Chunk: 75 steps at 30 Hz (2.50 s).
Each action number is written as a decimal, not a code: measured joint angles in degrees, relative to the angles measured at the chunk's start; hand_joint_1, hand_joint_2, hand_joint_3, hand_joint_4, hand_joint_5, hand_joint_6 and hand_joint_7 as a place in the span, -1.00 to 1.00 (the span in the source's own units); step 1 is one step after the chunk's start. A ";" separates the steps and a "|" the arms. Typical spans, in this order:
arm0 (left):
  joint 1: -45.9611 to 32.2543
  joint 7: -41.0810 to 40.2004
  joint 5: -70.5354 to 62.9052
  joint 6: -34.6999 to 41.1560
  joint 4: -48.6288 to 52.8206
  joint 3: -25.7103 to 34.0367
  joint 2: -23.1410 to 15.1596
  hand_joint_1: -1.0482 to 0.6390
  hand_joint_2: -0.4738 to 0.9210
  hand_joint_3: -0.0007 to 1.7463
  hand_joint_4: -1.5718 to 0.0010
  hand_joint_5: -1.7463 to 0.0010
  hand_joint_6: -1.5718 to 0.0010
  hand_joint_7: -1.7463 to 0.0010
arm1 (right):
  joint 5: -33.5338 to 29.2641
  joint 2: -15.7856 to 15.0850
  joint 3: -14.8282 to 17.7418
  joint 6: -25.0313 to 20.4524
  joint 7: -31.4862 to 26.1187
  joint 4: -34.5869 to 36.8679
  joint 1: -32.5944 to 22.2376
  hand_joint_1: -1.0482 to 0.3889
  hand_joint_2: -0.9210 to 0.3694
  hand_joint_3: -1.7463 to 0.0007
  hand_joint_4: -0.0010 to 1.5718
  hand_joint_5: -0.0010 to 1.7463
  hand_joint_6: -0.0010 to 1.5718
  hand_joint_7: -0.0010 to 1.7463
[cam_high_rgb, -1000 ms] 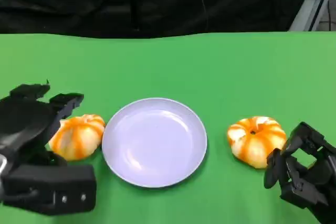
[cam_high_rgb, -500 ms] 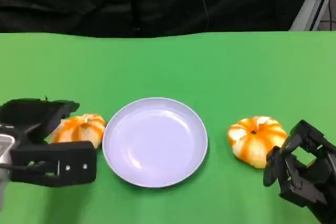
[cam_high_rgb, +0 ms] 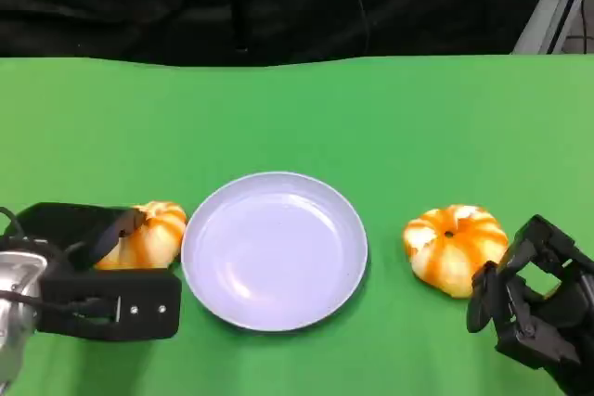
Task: Grasp the bread from the table and place it into the plate.
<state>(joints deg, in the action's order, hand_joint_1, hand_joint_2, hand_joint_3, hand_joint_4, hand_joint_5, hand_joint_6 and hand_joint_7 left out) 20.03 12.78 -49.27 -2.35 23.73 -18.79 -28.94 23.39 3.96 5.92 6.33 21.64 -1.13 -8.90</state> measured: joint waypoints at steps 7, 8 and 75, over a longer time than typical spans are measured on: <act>2.46 -1.11 0.95 0.13 3.52 -2.01 0.58 -0.58 1.00 -0.69 0.52 0.98 0.52 0.98 | -0.03 0.01 -0.07 -0.01 -0.19 -0.07 -0.02 0.24 -0.29 -0.44 0.12 1.00 -0.17 0.96; 2.71 -1.39 1.08 0.07 4.05 -2.21 0.69 -0.58 1.00 -0.69 0.52 0.98 0.52 0.98 | -0.03 0.01 -0.08 -0.01 -0.20 -0.08 -0.03 0.24 -0.29 -0.44 0.12 1.00 -0.17 0.96; 9.34 -26.46 11.41 -4.74 9.90 0.64 1.63 0.24 0.95 -0.70 0.02 -1.00 0.06 -0.71 | 0.19 0.02 -0.09 0.02 0.64 -0.52 -0.59 0.24 -0.27 -0.51 0.12 1.00 -0.19 0.98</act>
<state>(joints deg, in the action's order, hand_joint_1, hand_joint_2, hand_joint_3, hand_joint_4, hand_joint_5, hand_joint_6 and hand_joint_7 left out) 29.37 -13.68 -37.87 -7.09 33.63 -18.15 -27.31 23.58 3.98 5.83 6.36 22.28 -1.65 -9.49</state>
